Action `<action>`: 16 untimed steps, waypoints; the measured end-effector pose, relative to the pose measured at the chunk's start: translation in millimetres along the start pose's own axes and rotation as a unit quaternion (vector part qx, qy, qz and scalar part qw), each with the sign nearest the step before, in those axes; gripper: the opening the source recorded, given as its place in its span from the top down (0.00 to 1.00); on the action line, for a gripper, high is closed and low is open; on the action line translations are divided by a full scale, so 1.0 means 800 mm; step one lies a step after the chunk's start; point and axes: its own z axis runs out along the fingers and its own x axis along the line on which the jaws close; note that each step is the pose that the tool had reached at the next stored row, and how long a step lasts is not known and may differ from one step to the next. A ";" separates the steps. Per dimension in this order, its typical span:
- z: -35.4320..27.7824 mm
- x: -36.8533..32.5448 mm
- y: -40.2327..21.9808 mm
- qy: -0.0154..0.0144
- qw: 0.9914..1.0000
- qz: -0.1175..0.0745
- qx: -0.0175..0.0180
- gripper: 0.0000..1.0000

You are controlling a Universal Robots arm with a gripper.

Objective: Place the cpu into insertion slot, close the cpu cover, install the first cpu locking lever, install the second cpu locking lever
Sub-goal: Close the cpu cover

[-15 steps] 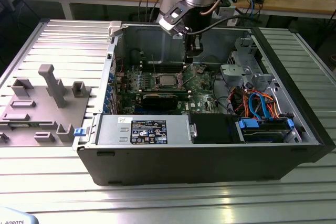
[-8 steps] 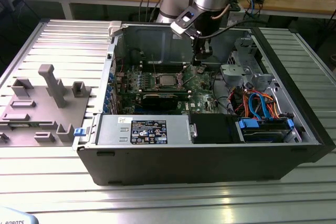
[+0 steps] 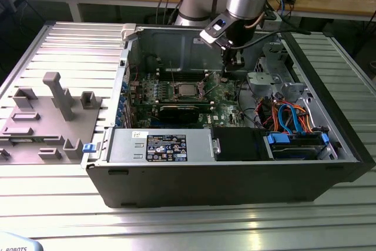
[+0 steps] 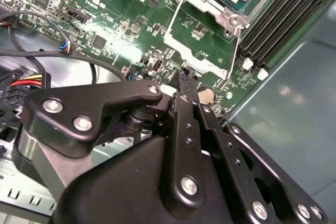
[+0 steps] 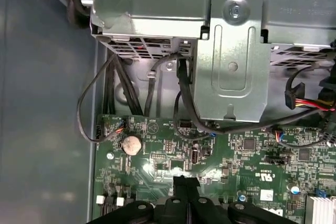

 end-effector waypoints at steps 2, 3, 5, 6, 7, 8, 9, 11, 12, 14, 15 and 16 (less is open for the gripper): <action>0.0036 0.0015 0.0002 0.000 1.000 0.001 0.000 0.89; 0.0062 0.0028 0.0003 0.000 1.000 0.002 0.000 0.89; 0.0074 0.0037 -0.0015 0.001 1.000 0.002 0.000 0.89; 0.0076 0.0040 -0.0051 0.001 1.000 0.002 0.000 0.89; 0.0077 0.0043 -0.0086 0.001 1.000 0.002 0.000 0.89; 0.0077 0.0045 -0.0125 0.001 1.000 0.002 0.000 0.89; 0.0079 0.0047 -0.0159 0.001 1.000 0.002 0.000 0.89; 0.0082 0.0054 -0.0279 0.001 1.000 0.002 0.000 0.89; 0.0083 0.0057 -0.0348 0.001 1.000 0.003 -0.001 0.89; 0.0085 0.0063 -0.0462 0.001 1.000 0.003 -0.001 0.89; 0.0086 0.0065 -0.0496 0.001 1.000 0.003 -0.001 0.89; 0.0087 0.0066 -0.0523 0.001 1.000 0.003 -0.001 0.89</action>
